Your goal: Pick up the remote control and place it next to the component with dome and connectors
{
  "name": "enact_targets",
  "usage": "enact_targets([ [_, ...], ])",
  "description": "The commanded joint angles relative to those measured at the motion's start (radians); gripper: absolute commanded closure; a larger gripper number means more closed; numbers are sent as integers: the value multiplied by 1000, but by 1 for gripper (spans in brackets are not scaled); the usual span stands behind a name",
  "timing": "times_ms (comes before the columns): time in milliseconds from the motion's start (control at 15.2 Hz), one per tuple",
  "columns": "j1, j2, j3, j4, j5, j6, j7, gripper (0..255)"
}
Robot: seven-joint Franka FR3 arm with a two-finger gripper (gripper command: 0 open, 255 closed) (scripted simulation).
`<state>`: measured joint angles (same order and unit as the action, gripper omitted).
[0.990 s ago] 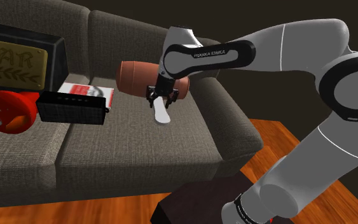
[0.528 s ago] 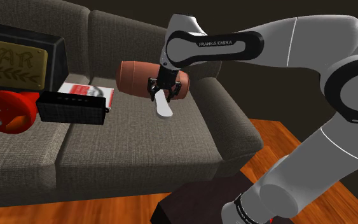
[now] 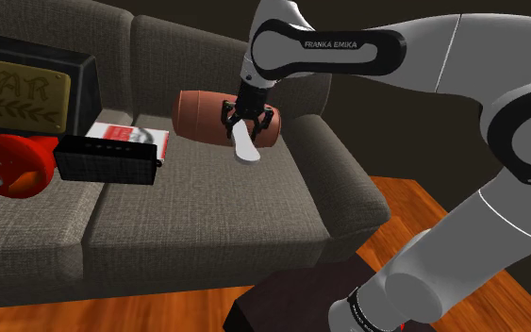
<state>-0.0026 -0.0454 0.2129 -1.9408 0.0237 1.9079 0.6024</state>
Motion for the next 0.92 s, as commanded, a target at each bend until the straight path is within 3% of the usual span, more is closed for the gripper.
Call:
enact_targets([
  [0, -1, -3, -1, 25, 1, -29, -1, 255],
  [528, -1, -8, -2, 116, 1, -124, 0, 255],
  [858, 57, 62, 61, 199, -17, -137, 124, 255],
])
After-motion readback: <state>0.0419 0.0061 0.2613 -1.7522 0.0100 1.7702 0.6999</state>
